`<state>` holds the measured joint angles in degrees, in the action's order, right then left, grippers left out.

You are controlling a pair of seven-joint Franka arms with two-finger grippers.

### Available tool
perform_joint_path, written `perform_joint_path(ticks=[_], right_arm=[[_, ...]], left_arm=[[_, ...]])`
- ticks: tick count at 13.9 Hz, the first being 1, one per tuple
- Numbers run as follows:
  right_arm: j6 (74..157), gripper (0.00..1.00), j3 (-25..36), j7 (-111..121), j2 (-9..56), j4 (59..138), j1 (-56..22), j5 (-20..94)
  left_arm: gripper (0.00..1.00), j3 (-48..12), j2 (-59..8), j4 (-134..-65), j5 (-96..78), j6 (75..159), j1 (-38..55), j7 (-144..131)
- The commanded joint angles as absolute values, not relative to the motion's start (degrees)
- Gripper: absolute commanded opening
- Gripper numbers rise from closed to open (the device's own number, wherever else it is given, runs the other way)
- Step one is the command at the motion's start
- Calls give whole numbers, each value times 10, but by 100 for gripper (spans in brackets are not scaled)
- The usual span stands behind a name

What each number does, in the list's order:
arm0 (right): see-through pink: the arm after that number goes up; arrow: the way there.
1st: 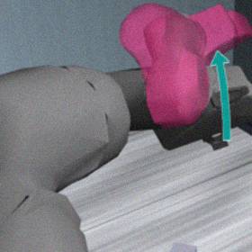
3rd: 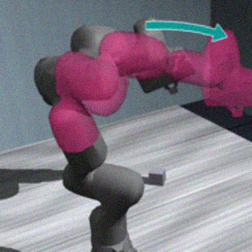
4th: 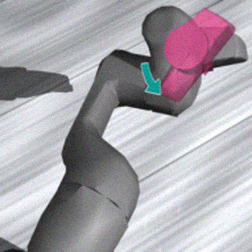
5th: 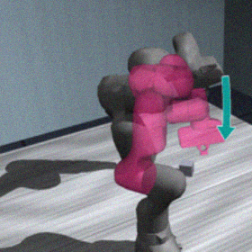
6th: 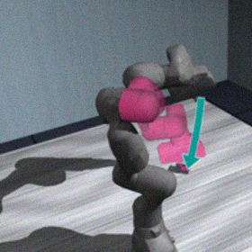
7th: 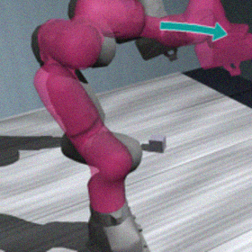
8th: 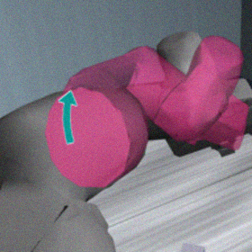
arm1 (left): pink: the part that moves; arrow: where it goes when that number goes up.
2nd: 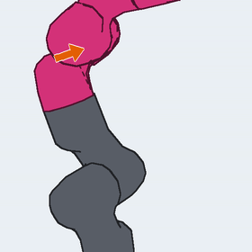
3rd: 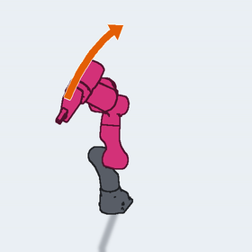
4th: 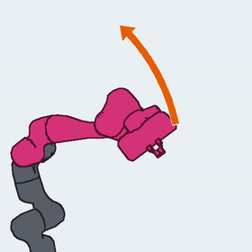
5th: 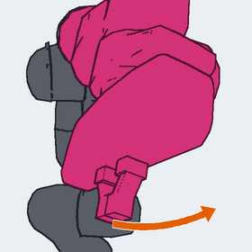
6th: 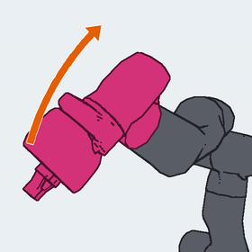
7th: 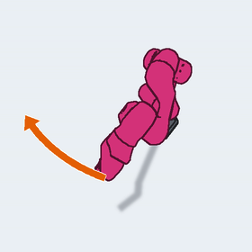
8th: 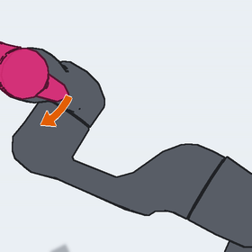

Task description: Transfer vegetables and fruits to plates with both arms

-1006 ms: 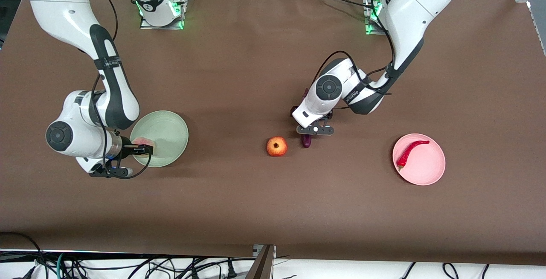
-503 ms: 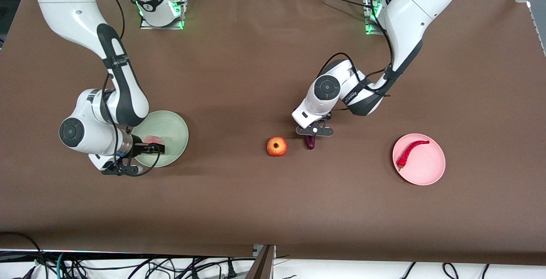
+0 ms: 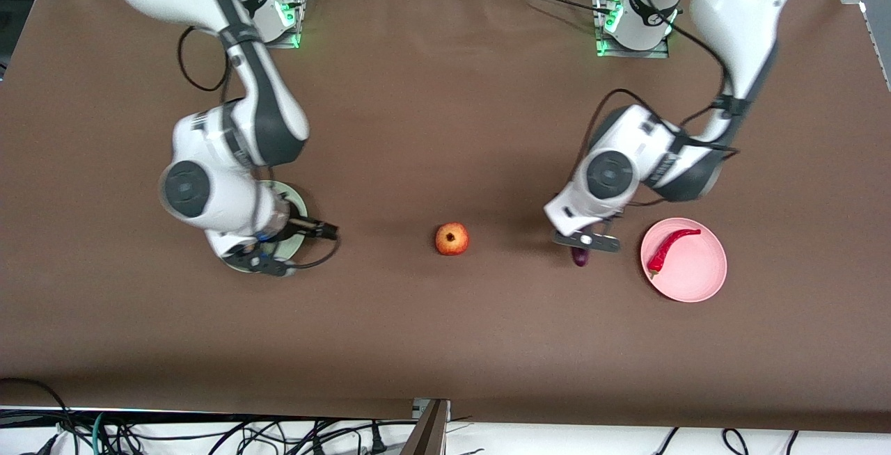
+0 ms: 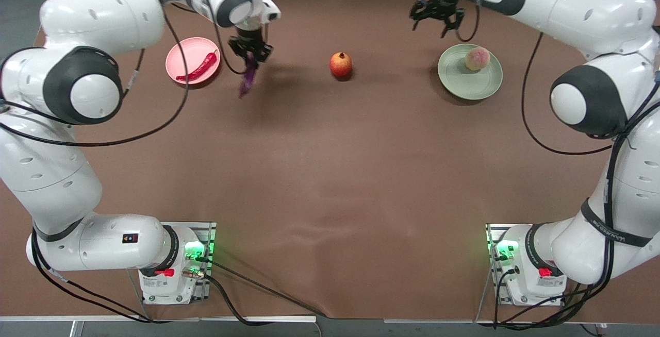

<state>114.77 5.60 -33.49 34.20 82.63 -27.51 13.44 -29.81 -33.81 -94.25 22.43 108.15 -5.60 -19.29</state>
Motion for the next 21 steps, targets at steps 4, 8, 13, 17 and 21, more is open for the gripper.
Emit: perform_joint_path(ticks=[4,8,13,17,21], right_arm=[[1274,99,66,-568,503,677,-409,125],[1373,99,66,-655,555,676,-451,67],[1417,99,66,-666,578,676,-456,67],[1427,45,66,-657,578,676,-457,66],[1386,16,68,-640,554,675,-445,67]], left_arm=[[0,-247,-362,-910,338,1030,-106,-41],[8,-237,-381,-910,409,1031,-111,-31],[100,-229,-384,-894,399,1032,-119,-26],[100,-230,-379,-886,396,1030,-127,-11],[100,-235,-353,-868,311,1025,-128,-11]])
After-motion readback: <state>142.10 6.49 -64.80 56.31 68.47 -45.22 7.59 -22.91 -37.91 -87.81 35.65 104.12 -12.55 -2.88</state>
